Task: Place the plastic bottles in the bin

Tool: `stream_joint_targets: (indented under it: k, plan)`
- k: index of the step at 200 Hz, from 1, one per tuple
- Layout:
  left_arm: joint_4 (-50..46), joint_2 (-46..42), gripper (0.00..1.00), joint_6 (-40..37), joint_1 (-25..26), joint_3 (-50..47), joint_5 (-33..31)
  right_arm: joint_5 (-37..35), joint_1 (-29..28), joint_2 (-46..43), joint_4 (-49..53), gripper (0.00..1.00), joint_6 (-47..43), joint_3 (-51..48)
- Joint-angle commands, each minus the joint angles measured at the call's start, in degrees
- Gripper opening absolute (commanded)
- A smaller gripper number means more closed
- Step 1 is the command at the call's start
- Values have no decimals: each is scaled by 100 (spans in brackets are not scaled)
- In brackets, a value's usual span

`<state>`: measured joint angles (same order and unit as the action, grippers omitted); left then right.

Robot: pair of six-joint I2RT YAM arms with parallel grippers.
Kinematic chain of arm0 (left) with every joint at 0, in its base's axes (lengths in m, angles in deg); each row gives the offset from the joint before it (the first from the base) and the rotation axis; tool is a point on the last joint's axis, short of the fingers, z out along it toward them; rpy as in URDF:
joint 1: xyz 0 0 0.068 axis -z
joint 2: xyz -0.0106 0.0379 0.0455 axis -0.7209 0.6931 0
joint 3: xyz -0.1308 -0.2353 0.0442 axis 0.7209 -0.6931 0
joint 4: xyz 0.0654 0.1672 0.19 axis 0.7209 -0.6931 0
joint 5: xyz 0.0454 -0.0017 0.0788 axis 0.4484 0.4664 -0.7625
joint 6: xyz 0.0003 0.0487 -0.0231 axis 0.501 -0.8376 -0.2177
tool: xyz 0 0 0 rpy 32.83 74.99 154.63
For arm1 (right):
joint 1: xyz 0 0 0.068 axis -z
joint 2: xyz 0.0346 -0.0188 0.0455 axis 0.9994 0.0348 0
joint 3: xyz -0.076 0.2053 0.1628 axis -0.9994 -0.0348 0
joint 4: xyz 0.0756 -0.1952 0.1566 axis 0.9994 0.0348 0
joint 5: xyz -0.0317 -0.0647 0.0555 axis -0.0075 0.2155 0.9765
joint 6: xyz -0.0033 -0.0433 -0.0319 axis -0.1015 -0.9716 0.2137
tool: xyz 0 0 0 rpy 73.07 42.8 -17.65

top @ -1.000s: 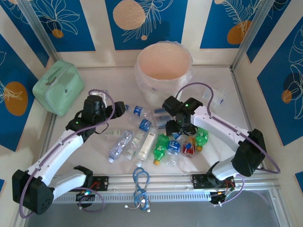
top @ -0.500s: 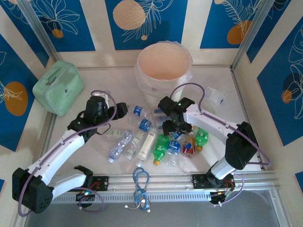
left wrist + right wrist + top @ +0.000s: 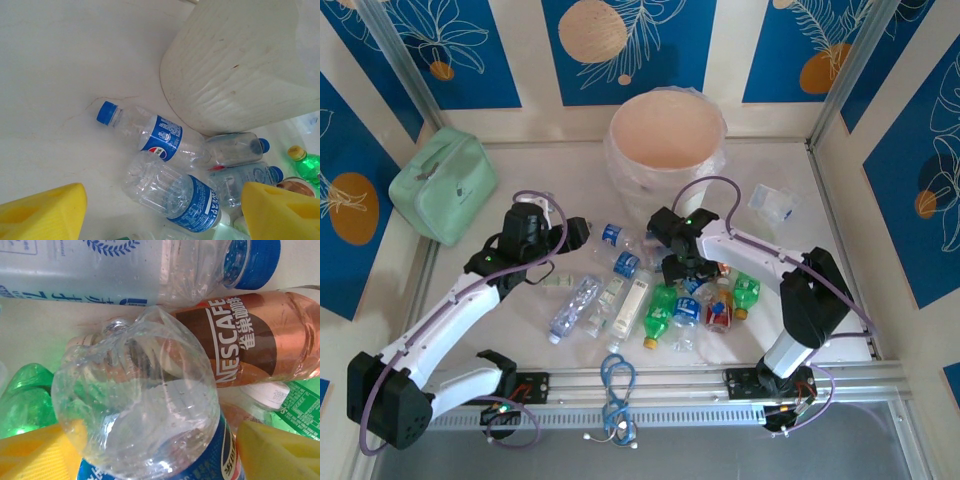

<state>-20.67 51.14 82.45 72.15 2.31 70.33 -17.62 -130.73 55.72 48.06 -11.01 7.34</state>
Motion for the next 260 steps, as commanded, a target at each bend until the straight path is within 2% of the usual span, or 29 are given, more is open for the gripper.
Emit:
stream_joint_targets:
  k: [1,128,186,217,260]
  plan:
    - [39,32,80,86,43,57,27,-117,-87,81,-62,79,38,-30]
    - [41,-4,79,146,43,-23,-12,-708,-344,-2,166,62,219,-13]
    - [28,-21,78,198,50,-22,-33,-836,-570,-527,470,61,447,147]
    - [-21,-30,78,202,44,-13,-59,-901,-781,-858,779,60,555,453]
    - [-55,-31,78,212,43,-14,-104,-771,-896,-1418,996,60,537,1358]
